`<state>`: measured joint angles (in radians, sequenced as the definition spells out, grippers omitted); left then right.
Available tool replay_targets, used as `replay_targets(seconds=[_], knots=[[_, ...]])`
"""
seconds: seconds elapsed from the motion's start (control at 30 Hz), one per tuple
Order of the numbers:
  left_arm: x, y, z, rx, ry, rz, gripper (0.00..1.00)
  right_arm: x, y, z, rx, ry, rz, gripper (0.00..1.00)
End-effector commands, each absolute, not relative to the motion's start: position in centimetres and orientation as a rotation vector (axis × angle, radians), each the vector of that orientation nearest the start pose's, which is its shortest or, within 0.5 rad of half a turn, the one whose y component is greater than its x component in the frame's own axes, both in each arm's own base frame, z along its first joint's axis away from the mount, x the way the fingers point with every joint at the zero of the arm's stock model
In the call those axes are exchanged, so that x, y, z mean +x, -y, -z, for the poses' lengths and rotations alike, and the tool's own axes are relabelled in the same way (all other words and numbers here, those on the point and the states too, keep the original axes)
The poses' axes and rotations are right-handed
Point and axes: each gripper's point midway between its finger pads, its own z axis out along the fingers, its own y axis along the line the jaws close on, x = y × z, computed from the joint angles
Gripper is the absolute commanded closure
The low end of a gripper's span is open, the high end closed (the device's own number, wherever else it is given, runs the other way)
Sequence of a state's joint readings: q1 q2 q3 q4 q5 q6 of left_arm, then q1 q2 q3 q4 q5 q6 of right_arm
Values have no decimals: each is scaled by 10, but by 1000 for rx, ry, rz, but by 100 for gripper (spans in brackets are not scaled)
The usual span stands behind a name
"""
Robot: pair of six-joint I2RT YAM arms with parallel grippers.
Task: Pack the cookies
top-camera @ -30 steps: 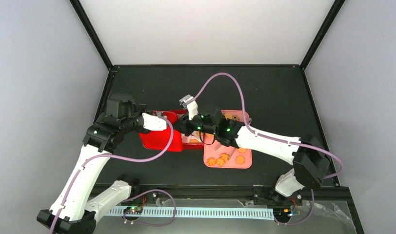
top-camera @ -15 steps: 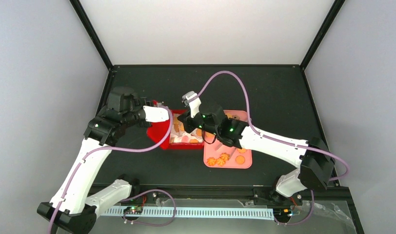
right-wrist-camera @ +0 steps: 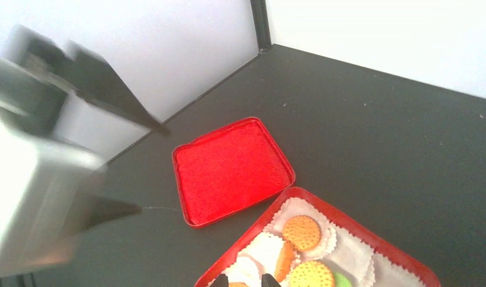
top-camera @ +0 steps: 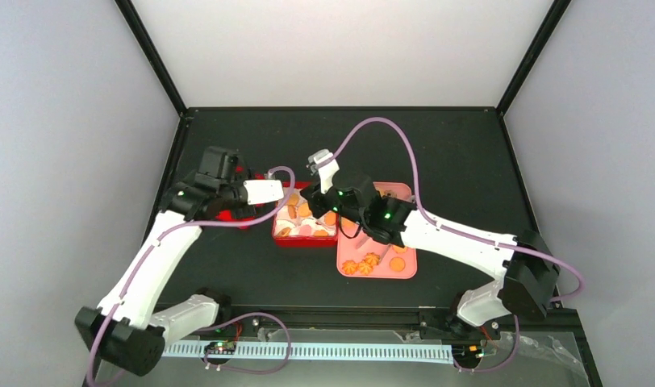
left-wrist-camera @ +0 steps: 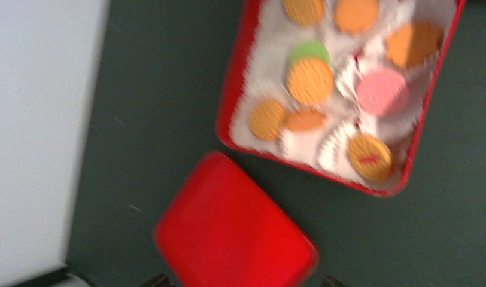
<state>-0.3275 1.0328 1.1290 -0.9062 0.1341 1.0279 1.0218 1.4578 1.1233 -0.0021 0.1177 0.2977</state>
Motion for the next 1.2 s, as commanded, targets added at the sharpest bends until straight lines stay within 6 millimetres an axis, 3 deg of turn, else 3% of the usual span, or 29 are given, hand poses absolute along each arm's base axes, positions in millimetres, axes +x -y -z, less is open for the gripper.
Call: replay_targets(seconds=[0.0, 0.13, 0.23, 0.6, 0.9, 1.17], knots=[[266, 81, -168, 1486, -2193, -161, 34, 264, -372, -281, -542, -1865, -725, 79], [290, 55, -132, 1258, -2495, -23, 37, 262, -358, -278, -500, -1871, -706, 66], [305, 43, -108, 1163, -2611, -13, 40, 262, -350, -275, -471, -1877, -692, 65], [327, 59, -52, 953, -2774, 159, 48, 260, -331, -271, -407, -1887, -672, 66], [342, 67, -32, 911, -2810, 168, 57, 258, -326, -272, -396, -1886, -672, 68], [338, 72, -21, 924, -2838, 173, 77, 258, -324, -272, -401, -1888, -655, 69]])
